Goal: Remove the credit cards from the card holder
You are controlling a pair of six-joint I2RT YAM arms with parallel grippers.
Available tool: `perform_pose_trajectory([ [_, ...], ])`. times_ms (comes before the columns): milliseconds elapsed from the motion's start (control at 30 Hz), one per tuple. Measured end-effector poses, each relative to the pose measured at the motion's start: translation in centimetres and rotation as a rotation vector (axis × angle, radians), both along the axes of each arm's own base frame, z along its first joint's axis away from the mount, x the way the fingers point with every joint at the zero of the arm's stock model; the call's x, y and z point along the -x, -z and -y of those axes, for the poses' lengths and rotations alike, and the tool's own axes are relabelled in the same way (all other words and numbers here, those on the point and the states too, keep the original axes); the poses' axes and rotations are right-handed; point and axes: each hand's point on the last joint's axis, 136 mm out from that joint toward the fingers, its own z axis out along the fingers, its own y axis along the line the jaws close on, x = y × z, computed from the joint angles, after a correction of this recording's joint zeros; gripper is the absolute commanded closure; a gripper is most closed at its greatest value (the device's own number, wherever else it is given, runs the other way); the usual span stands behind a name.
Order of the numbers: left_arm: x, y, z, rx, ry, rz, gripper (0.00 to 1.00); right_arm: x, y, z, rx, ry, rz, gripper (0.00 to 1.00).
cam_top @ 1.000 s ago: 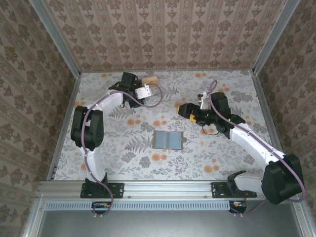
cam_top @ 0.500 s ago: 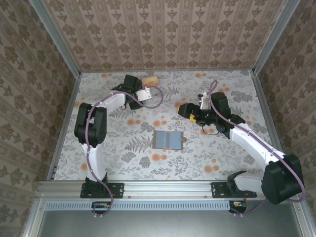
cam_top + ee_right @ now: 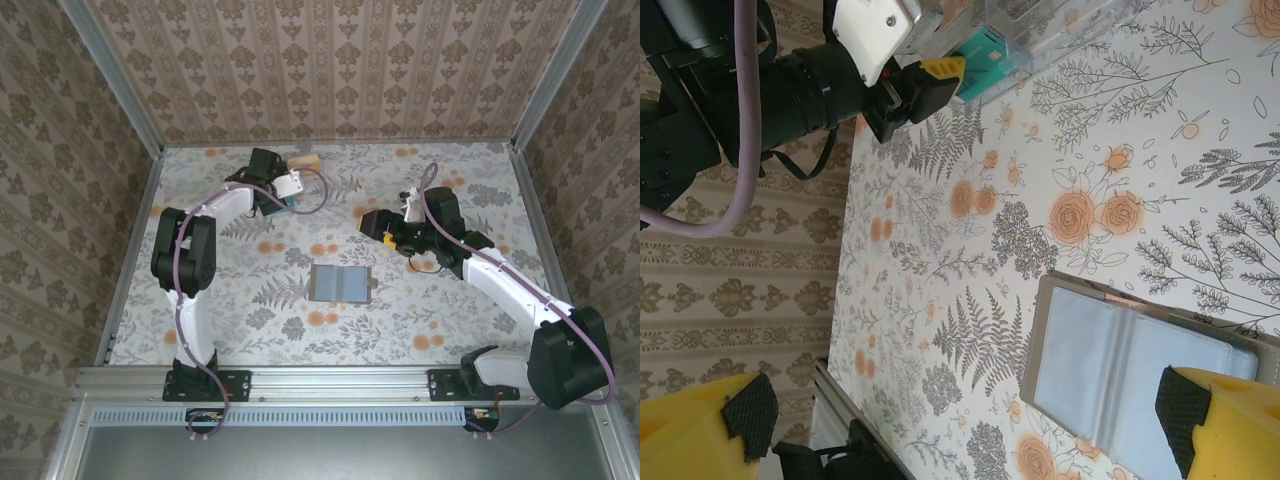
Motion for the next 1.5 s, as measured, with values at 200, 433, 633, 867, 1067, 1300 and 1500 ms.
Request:
perform_pose_trajectory([
  [200, -0.1, 0.0, -0.2, 0.003, -0.011, 0.000, 0.51, 0.0, 0.1, 0.0, 0.001, 0.000, -0.002, 0.00],
  [433, 0.2, -1.3, 0.4, 0.074, -0.021, 0.003, 0.42, 0.0, 0.1, 0.0, 0.002, 0.000, -0.001, 0.00],
  [633, 1.0, -6.5, 1.2, 0.189, -0.035, 0.059, 0.31, -0.1, 0.4, 0.3, 0.031, 0.006, 0.011, 0.00],
  [867, 4.4, -11.3, 0.5, 0.360, -0.139, 0.090, 0.04, -0.4, 2.0, 1.8, 0.139, 0.054, 0.011, 0.00],
  [1067, 9.6, -13.6, -1.7, 0.550, -0.298, 0.110, 0.00, -1.0, 2.9, 4.9, 0.309, 0.163, 0.040, 0.00],
  [1300, 14.9, -13.1, -6.6, 0.705, -0.585, 0.185, 0.00, -2.1, 2.6, 10.1, 0.538, 0.359, 0.125, 0.00],
  [1500, 18.3, -9.7, -12.8, 0.706, -0.870, 0.293, 0.00, -1.2, 2.9, 16.2, 0.777, 0.572, 0.256, 0.00],
])
